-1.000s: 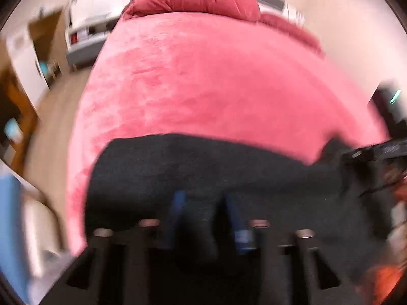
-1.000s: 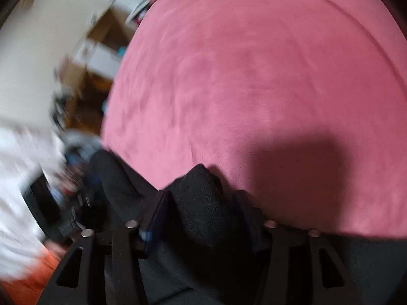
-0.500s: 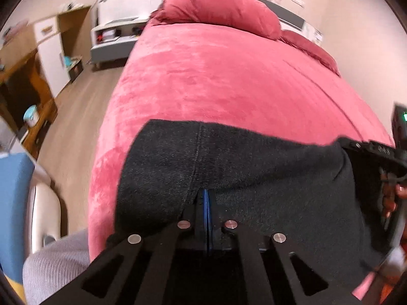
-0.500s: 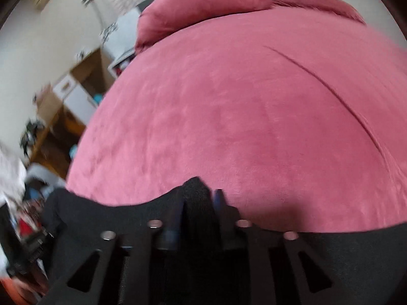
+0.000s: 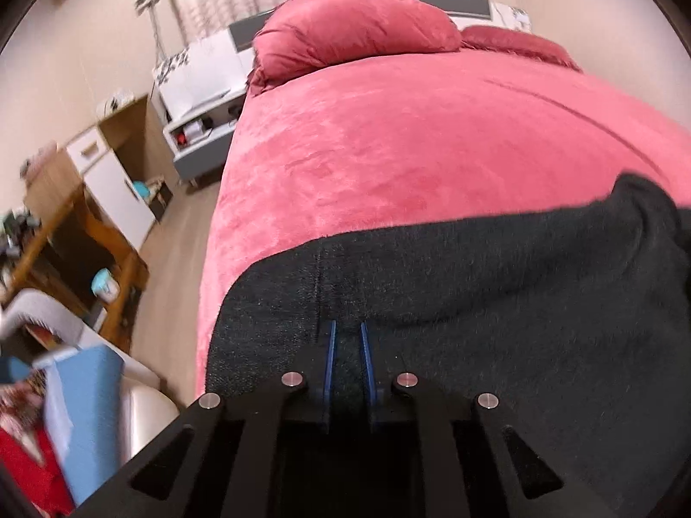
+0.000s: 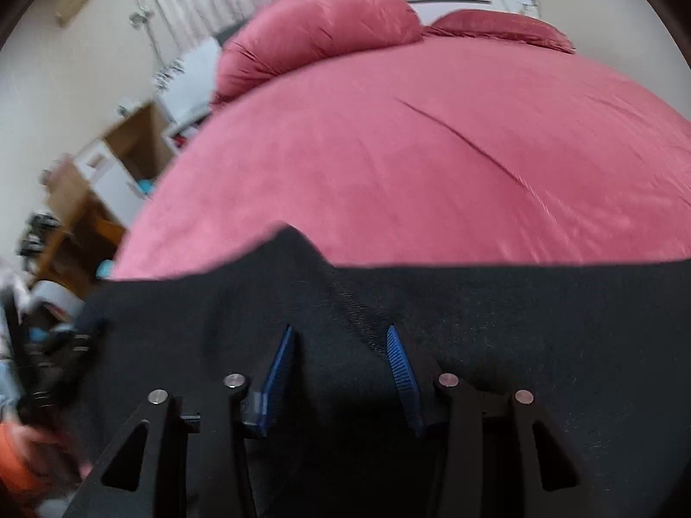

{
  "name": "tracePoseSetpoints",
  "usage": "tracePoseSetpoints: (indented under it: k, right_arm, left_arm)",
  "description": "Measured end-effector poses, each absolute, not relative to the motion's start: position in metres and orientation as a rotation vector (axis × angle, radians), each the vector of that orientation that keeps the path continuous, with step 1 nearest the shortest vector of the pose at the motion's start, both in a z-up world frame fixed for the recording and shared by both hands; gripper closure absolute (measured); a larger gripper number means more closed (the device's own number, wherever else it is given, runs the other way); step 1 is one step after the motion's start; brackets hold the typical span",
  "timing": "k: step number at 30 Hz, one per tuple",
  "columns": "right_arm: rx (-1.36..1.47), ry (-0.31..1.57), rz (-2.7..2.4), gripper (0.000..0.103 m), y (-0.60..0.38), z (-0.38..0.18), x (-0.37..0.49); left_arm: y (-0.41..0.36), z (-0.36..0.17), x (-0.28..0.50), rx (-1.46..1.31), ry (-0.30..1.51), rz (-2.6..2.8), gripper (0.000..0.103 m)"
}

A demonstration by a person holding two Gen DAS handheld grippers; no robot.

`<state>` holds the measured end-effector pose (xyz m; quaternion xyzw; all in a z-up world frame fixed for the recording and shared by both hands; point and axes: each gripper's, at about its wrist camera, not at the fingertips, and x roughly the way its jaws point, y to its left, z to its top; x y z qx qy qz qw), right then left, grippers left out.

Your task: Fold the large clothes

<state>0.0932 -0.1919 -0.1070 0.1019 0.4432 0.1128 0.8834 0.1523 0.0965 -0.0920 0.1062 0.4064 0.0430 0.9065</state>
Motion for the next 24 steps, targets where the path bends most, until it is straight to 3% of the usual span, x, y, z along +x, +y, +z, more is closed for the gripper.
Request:
tracePoseSetpoints:
  k: [5,7,8,9,10,11,12,16,18,24]
  right_arm:
    - [0.486,0.924,0.209,0.056,-0.229,-0.104,0.101]
    - [0.568,0.884,0.15,0.051,-0.256,-0.094,0.088]
    - [0.58,0.874,0.128,0.046,-0.265,-0.093,0.082]
    - [0.587,0.874,0.094,0.044,-0.278,-0.093,0.074]
    - [0.588,0.888,0.079,0.044,-0.283,-0.094,0.073]
    - [0.583,0.91,0.075,0.044,-0.286,-0.101,0.072]
    - [0.581,0.929,0.081,0.044,-0.289,-0.107,0.071]
    - [0.576,0.96,0.136,0.039,-0.301,-0.118,0.069]
    - [0.575,0.979,0.186,0.026,-0.3,-0.115,0.072]
    - [0.599,1.063,0.224,0.026,-0.33,-0.101,0.067]
  left_arm:
    - [0.119,-0.076,0.136,0.056,0.862,0.038,0.09]
    - [0.127,-0.068,0.127,-0.035,0.85,0.038,0.09]
    - [0.124,-0.063,0.12,-0.057,0.839,0.048,0.084]
    - [0.123,-0.059,0.116,-0.069,0.825,0.074,0.059]
    - [0.118,-0.051,0.111,-0.082,0.788,0.103,0.042]
    - [0.113,-0.046,0.108,-0.097,0.756,0.108,0.013]
    - [0.107,-0.041,0.105,-0.112,0.721,0.103,0.004]
    - [0.054,-0.03,0.115,-0.092,0.706,-0.046,0.003]
    - [0.022,-0.04,0.131,-0.019,0.779,-0.112,0.001]
    - [-0.023,-0.102,0.162,0.216,0.954,-0.117,0.0]
